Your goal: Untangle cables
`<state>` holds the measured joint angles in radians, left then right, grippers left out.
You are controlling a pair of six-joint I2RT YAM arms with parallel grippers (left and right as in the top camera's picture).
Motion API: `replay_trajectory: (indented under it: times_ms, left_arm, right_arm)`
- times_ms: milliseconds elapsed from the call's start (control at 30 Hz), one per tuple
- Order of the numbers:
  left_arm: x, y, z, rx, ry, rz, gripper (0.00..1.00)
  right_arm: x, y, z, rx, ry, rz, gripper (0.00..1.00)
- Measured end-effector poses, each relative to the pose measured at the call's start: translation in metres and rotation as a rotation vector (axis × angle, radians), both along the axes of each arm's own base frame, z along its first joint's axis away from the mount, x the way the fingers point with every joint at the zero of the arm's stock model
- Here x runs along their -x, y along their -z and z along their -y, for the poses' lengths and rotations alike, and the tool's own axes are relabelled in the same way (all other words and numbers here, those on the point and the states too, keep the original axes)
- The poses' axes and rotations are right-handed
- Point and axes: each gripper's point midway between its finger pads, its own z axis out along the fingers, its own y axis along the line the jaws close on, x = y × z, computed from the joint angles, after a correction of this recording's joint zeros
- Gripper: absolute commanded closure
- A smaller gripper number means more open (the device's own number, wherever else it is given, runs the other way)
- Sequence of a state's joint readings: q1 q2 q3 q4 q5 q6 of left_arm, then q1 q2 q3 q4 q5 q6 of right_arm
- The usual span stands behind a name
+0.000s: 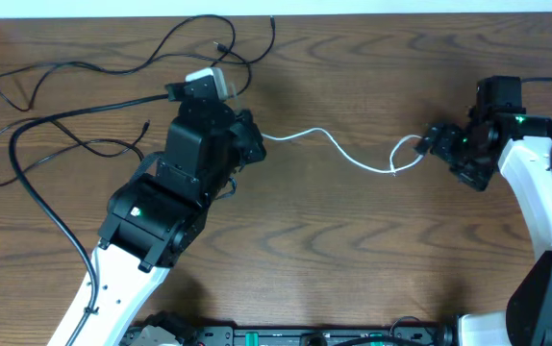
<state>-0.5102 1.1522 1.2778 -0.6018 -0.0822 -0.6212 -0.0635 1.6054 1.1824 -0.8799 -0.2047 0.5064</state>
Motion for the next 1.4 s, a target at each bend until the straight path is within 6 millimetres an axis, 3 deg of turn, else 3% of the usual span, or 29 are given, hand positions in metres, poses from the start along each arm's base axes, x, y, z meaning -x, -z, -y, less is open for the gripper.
replay_trajectory:
  times_ms: [233,300,400,567,733,767,867,1067,1233,1400]
  left_arm:
    - [0.006,-0.014,0.005,0.027,0.044,0.039,0.93]
    - [0.006,-0.013,0.005,0.035,0.044,0.034,0.92]
    - [0.006,-0.014,0.006,0.058,0.037,0.030,0.92]
    - [0.006,-0.014,0.007,0.076,0.026,0.022,0.93]
    - [0.007,-0.014,0.007,0.121,0.001,0.001,0.92]
    - [0.006,-0.015,0.008,0.150,-0.010,-0.002,0.93]
    - [0.004,-0.020,0.010,0.208,-0.033,-0.002,0.93]
    - [0.000,-0.042,0.024,0.333,-0.002,0.041,0.93]
    - [0.002,-0.044,0.029,0.383,0.009,0.021,0.93]
    - [0.005,-0.045,0.036,0.472,0.004,-0.030,0.93]
  right_arm:
    - [0.000,-0.020,-0.052,-0.244,-0.308,0.114,0.01]
    - [0.003,-0.036,-0.076,-0.372,-0.454,0.196,0.01]
    - [0.007,-0.056,-0.096,-0.487,-0.592,0.302,0.01]
    - [0.012,-0.070,-0.094,-0.478,-0.649,0.366,0.01]
    - [0.016,-0.111,-0.093,-0.427,-0.721,0.530,0.01]
    - [0.023,-0.129,-0.104,-0.428,-0.801,0.607,0.01]
    - [0.041,-0.154,-0.137,-0.441,-0.970,0.716,0.01]
    - [0.055,-0.175,-0.195,-0.458,-1.213,0.874,0.01]
    - [0.057,-0.193,-0.223,-0.468,-1.292,0.982,0.01]
    - [0.050,-0.201,-0.232,-0.439,-1.293,1.036,0.10]
